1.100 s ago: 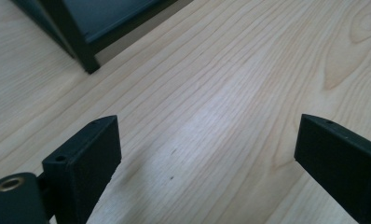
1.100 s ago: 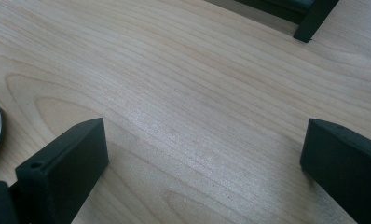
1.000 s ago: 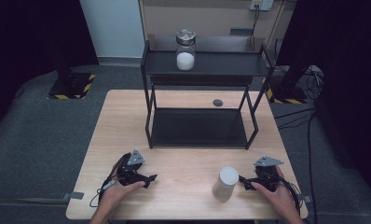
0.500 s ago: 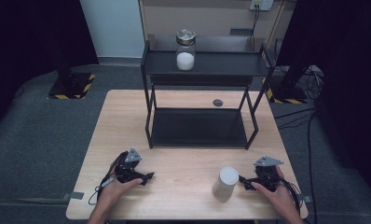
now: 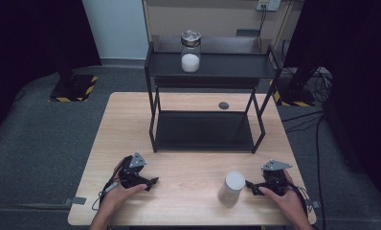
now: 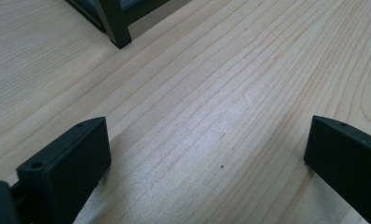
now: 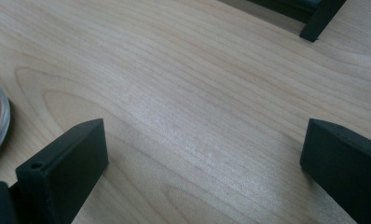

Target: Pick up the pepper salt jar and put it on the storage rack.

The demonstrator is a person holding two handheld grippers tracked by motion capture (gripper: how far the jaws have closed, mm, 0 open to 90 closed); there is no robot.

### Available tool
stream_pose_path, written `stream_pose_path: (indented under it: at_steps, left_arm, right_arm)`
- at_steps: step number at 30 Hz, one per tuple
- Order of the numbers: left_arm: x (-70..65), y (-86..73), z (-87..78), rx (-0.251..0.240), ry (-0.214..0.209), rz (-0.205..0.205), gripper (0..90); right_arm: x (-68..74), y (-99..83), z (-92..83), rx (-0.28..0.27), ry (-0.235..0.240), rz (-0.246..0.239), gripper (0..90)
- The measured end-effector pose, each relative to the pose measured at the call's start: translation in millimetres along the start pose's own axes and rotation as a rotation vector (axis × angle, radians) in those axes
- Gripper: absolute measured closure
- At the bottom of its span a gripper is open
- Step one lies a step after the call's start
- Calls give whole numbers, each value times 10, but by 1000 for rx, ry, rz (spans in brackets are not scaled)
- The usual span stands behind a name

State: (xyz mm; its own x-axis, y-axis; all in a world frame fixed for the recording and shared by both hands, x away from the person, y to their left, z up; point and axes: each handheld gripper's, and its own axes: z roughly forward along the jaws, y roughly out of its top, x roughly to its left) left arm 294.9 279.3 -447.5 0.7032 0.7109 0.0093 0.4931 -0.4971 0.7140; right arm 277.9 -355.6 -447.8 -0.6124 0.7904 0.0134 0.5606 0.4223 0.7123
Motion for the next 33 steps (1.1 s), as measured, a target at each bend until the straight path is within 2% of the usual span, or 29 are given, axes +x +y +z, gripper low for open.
stream_pose_path:
  at_steps: [3,8,11,22,27,33]
  left_arm:
    - [0,0,0,0,0,0,0]
    - [0,1,0,0,0,0,0]
    - [0,0,0,0,0,0,0]
    - [-1,0,0,0,0,0,0]
    - [-2,-1,0,0,1,0,0]
    - [-2,0,0,0,1,0,0]
  right_arm:
    - [5,41,-25,20,-1,-12,49]
    - [66,93,-91,52,10,-55,58]
    - [69,90,-134,57,30,-63,60]
    - [90,-47,-354,20,78,-94,68]
    - [121,-81,-405,3,113,-113,70]
    - [221,-54,-420,1,145,-159,72]
